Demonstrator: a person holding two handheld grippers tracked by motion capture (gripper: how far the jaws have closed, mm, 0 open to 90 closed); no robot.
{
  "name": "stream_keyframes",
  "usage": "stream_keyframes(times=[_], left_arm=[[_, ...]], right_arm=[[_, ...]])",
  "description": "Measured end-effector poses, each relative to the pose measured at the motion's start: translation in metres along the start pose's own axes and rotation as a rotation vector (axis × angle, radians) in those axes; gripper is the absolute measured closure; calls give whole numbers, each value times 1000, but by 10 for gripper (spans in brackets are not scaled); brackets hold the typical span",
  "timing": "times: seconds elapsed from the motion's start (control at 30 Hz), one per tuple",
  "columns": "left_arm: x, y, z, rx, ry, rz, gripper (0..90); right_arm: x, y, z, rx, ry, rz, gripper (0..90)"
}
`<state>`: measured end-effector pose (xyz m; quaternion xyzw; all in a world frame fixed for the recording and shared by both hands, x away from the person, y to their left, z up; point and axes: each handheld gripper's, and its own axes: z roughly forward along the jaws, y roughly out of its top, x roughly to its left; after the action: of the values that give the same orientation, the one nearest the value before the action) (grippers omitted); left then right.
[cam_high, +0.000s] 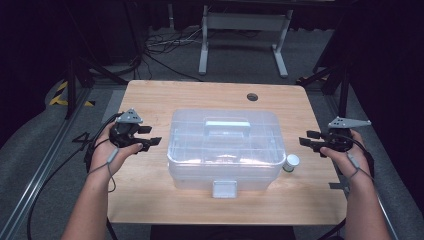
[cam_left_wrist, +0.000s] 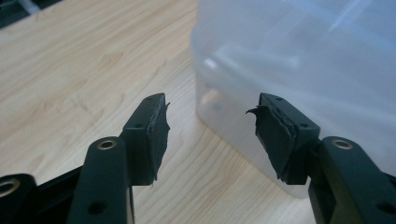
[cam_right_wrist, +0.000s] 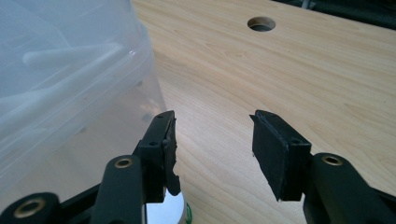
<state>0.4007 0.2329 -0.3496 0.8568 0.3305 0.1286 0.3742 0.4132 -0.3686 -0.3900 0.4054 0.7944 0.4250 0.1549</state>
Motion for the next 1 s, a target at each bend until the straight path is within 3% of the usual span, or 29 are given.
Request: stream_keyframes(times=[0.13,0.23,0.57,1.0], left_arm=[[-6,15,-6,-16,-43,25,459],[-9,27,-9,-21,-62,-1,465],[-17,59,-11,-34,-111,24,471],[-36,95,4,-24,-190,66,450]], right_arm=[[0,-2,1,2,10,-2,502],[-1,-4,0,-3,7,8,496],[-2,-13,-8,-15,-3,50,487],[2,-19,-6,3,-1,45,474]])
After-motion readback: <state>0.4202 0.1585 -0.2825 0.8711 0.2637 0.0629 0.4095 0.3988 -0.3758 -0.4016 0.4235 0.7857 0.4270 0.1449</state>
